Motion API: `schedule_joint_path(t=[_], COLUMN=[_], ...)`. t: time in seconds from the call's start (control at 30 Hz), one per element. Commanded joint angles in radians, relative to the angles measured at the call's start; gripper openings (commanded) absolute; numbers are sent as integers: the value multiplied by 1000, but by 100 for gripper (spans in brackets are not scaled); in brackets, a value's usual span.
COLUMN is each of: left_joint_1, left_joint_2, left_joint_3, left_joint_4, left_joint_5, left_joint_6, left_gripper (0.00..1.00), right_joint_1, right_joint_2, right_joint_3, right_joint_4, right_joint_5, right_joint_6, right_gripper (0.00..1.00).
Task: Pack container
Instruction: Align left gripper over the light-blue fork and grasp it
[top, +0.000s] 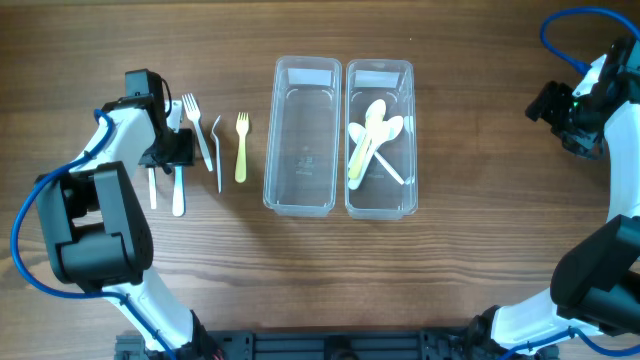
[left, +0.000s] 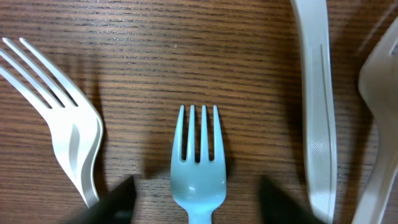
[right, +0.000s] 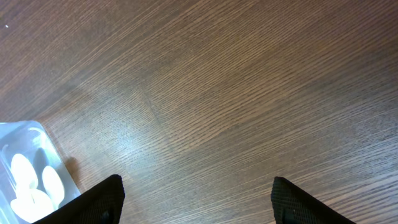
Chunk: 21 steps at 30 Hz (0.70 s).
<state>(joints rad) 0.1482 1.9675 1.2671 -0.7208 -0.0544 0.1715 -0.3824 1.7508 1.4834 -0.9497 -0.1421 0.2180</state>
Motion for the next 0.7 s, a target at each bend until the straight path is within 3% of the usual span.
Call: schedule_joint_path(t=[0.0, 0.03, 0.17, 0.67], left_joint_1=[3, 3, 2, -31], left_joint_2=[10, 10, 10, -141], left_joint_3=[-10, -10, -10, -1], left_joint_4=[2, 0, -20, -56], left_joint_5=[21, 21, 20, 19], left_joint_6=[4, 4, 4, 1], left_gripper=[37, 32, 27, 31], right_joint_1=[3, 3, 3, 3], right_joint_2=[9, 9, 9, 9], right_joint_3=[-3, -3, -3, -3], right_joint_4=[3, 3, 6, 15], right_joint_5=[-8, -8, -8, -8], right_joint_6=[-10, -10, -10, -9], right_gripper=[76, 76, 76, 76])
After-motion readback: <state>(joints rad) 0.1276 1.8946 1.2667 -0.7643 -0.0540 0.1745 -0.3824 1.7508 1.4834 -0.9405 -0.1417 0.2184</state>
